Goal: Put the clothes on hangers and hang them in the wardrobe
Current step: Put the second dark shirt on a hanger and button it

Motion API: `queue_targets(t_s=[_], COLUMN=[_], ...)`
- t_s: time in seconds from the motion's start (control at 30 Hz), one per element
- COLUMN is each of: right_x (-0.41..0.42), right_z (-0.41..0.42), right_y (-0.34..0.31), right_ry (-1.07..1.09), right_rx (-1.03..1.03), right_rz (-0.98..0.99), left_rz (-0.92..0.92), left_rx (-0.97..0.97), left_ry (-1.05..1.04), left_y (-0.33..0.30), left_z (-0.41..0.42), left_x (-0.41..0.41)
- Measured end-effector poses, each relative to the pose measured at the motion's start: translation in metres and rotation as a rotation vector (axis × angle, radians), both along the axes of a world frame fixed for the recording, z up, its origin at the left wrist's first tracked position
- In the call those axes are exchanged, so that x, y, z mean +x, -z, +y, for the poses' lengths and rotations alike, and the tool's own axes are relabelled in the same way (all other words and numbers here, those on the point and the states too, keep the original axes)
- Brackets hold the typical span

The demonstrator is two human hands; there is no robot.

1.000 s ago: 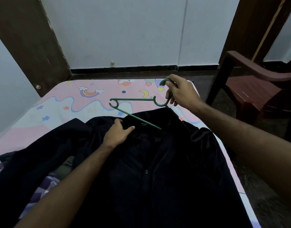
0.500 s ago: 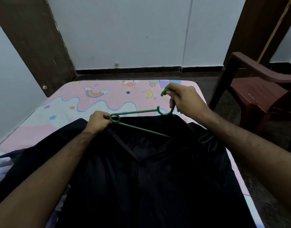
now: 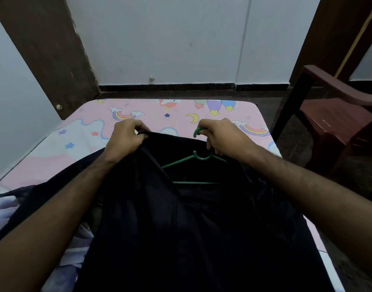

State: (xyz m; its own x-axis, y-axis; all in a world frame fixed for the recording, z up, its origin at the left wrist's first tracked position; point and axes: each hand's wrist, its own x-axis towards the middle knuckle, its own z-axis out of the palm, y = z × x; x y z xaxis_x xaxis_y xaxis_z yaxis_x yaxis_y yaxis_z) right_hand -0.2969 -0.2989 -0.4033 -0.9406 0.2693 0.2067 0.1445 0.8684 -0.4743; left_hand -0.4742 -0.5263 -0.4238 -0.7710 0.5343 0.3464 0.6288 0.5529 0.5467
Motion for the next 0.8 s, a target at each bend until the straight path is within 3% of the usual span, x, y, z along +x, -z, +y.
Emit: queue_targets(t_s=[0.13,0.27,0.4,0.47,0.57,0.7,0.8], right_x=[-0.052,-0.098,-0.070,-0.033,0.025,0.050,0.045], right_z=[0.023,0.057,0.044,0.022,-0.016,-0.051,-0.061], right_y=[-0.013,-0.017,0.031,0.062,0.100,0.135,0.147], right_ry=[0.054,0.294,0.359,0.312,0.343,0.497,0.551], right_rx=[-0.126,-0.217,-0.190,-0.248,-0.327,-0.528,-0.445], right_rz=[-0.172,-0.124,-0.142,-0.037,0.143,0.061,-0.073], left_rz=[-0.189,-0.384,-0.182,-0.070,-0.061,-0.039,0.026], left_rx=[0.108,0.186,0.114,0.162,0.139,-0.034,-0.102], left_ry=[-0.016,0.063,0.168,0.185,0.278,0.291,0.233], left_y=[0.005,0.042,0.080,0.099,0.125,0.151,0.154], left_z=[0.019,0.043,0.039,0.031,0.026,0.031,0.035], left_x=[0.015,0.028,0.054,0.071,0.095,0.105,0.108])
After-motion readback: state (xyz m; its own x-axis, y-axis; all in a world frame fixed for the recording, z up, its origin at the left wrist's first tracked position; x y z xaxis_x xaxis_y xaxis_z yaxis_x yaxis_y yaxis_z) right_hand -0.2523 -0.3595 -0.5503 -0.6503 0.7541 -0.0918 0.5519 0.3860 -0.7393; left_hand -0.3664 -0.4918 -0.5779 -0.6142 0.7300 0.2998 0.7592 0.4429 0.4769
